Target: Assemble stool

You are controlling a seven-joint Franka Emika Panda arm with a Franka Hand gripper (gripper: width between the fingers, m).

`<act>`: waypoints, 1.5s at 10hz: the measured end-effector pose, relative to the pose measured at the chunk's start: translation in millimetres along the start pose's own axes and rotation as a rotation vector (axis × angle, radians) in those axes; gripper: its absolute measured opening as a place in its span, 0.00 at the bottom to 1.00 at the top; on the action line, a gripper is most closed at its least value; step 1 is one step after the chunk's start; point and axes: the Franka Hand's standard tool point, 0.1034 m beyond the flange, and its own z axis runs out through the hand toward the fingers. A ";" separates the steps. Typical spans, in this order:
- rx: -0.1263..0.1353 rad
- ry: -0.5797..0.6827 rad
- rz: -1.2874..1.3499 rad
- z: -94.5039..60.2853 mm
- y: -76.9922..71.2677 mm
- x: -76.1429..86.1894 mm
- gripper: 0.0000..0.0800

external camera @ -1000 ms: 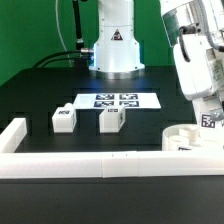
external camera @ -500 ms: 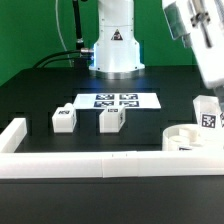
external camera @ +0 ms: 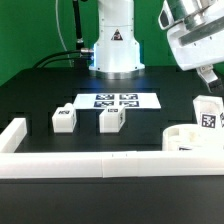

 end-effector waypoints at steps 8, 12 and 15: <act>-0.127 -0.019 -0.907 -13.3 -1.2 13.7 0.81; -0.194 -0.056 -1.483 -10.1 6.7 22.7 0.81; -0.270 -0.079 -1.794 -0.9 11.4 13.8 0.81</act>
Offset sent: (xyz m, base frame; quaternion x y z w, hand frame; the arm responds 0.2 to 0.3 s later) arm 0.0089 -0.0060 0.0336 -0.1051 -0.0530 -0.4157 0.9018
